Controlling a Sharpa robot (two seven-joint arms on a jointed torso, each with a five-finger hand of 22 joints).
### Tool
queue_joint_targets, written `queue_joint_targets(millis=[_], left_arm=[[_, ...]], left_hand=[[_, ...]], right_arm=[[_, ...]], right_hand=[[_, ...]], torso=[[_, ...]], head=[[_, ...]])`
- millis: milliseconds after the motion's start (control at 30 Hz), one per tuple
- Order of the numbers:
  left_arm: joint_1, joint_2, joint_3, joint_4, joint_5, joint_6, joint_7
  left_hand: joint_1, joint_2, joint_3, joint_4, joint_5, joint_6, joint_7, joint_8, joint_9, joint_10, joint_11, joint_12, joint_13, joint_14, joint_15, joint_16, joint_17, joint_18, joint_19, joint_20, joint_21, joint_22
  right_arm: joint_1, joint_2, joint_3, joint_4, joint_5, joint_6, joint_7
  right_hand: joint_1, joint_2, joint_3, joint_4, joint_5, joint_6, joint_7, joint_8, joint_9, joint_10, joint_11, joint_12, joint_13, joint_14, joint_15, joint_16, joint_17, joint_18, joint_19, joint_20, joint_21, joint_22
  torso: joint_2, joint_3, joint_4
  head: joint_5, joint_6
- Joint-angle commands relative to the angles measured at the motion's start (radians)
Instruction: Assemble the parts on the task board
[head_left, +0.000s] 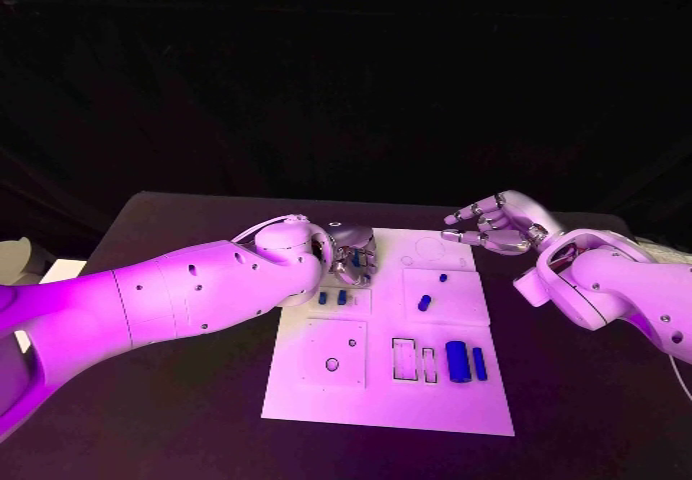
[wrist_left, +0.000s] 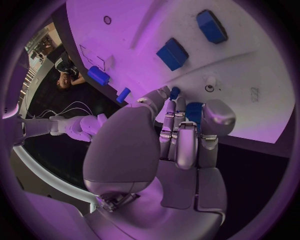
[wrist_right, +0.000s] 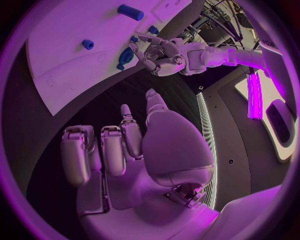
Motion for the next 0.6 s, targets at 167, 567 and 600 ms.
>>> queue_joint_targets(millis=[167, 567, 600], left_arm=[[0.000, 0.003, 0.001, 0.002, -0.006, 0.053, -0.024], [-0.001, 0.006, 0.001, -0.002, -0.006, 0.060, -0.035], [-0.001, 0.006, 0.001, -0.002, -0.006, 0.061, -0.034]], left_hand=[[0.001, 0.009, 0.007, -0.002, -0.002, 0.011, 0.001, -0.006, -0.001, 0.009, 0.000, -0.008, -0.002, 0.050, -0.003, 0.006, -0.001, -0.018, 0.031, -0.004, 0.007, 0.003], [0.008, 0.017, 0.024, -0.009, -0.002, 0.023, 0.000, -0.010, -0.003, 0.025, -0.002, -0.016, -0.010, 0.051, -0.005, 0.008, -0.001, -0.018, 0.031, -0.004, 0.015, 0.010], [0.010, 0.020, 0.029, -0.011, -0.002, 0.029, -0.003, -0.009, -0.002, 0.031, -0.004, -0.017, -0.011, 0.051, -0.007, 0.008, -0.001, -0.019, 0.031, -0.005, 0.018, 0.013]], right_arm=[[-0.001, 0.000, 0.000, 0.003, -0.002, 0.011, 0.009], [-0.001, 0.000, 0.000, 0.003, -0.002, 0.011, 0.010], [-0.001, 0.001, 0.000, 0.003, -0.002, 0.011, 0.010]], right_hand=[[0.008, 0.005, -0.008, 0.000, 0.003, 0.000, -0.002, 0.002, 0.000, -0.003, 0.001, -0.003, 0.104, 0.070, -0.002, -0.003, 0.121, 0.020, 0.045, -0.003, -0.004, 0.158], [0.008, 0.005, -0.008, 0.000, 0.003, 0.000, -0.002, 0.002, 0.000, -0.003, 0.001, -0.003, 0.104, 0.070, -0.002, -0.003, 0.121, 0.020, 0.045, -0.003, -0.004, 0.158], [0.008, 0.005, -0.008, 0.000, 0.003, 0.000, -0.002, 0.002, 0.000, -0.003, 0.001, -0.003, 0.104, 0.070, -0.002, -0.003, 0.121, 0.020, 0.045, -0.003, -0.004, 0.158]], torso=[[0.000, -0.0003, 0.0001], [0.000, -0.0005, 0.0009], [0.000, -0.0005, 0.0009]], head=[[0.001, -0.003], [0.002, -0.002], [0.002, -0.002]])
